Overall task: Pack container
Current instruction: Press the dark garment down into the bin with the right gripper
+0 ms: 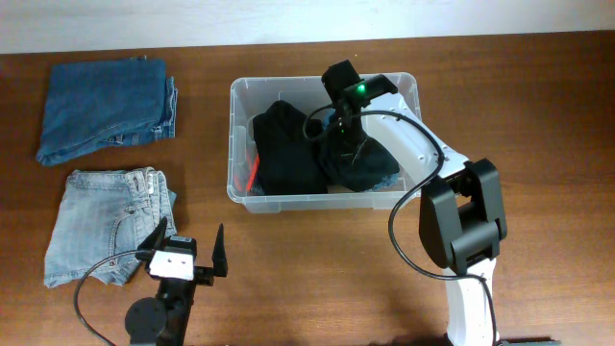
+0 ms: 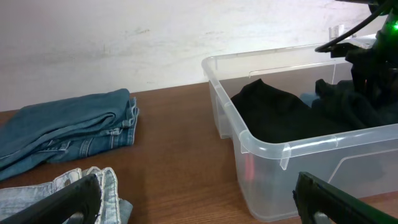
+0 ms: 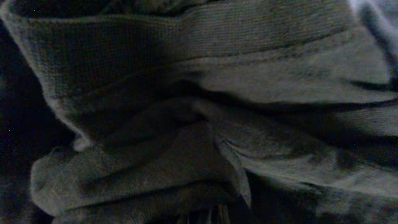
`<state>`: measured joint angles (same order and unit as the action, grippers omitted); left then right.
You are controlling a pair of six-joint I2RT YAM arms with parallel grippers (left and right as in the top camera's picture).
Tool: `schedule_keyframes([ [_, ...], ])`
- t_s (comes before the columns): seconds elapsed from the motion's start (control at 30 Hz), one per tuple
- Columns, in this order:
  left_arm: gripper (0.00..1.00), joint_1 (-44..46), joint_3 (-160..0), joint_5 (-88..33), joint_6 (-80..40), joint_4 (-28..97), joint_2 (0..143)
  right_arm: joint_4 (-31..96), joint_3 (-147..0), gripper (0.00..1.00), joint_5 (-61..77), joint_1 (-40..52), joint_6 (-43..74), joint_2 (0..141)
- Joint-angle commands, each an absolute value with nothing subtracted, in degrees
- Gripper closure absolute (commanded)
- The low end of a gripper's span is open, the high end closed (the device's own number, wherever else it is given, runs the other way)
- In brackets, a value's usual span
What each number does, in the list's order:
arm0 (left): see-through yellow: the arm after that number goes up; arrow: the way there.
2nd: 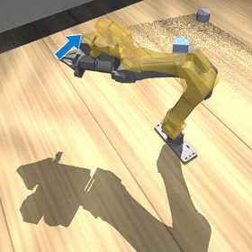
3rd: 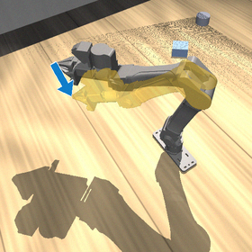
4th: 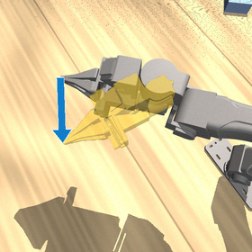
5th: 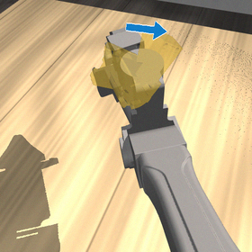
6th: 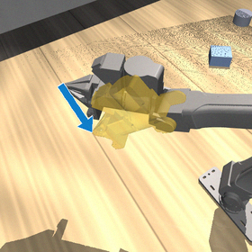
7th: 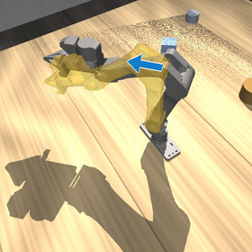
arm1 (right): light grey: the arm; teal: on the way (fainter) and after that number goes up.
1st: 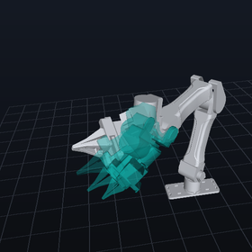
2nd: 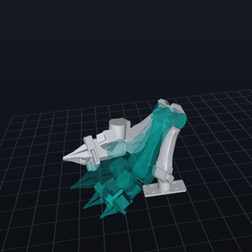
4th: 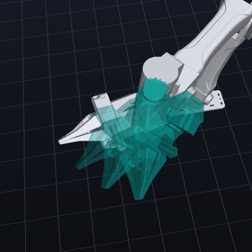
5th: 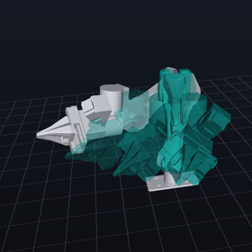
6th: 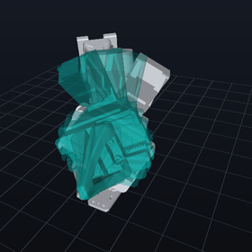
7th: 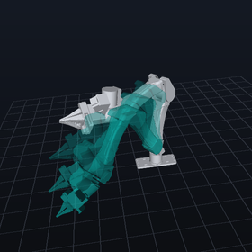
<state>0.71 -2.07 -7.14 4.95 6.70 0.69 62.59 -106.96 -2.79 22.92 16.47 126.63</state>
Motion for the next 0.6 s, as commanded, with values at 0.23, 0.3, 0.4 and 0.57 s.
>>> schedule_keyframes([
  [0.23,0.01,0.4,-1.8,-7.9,5.5,6.8,0.4,68.1,-118.8,0.87,-1.9,24.4,16.8,124.8],
  [0.3,0.01,0.4,-1.8,-7.9,5.5,6.8,0.4,68.1,-118.8,0.86,-1.6,25.2,16.8,125.0],
  [0.4,0.01,0.4,-1.8,-7.9,5.5,6.8,0.4,67.7,-118.8,0.82,-1.7,26.7,16.8,125.8],
  [0.57,0.01,0.4,-1.8,-7.9,5.5,6.8,0.4,67.1,-116.5,0.82,-1.7,26.9,19.0,128.3],
])
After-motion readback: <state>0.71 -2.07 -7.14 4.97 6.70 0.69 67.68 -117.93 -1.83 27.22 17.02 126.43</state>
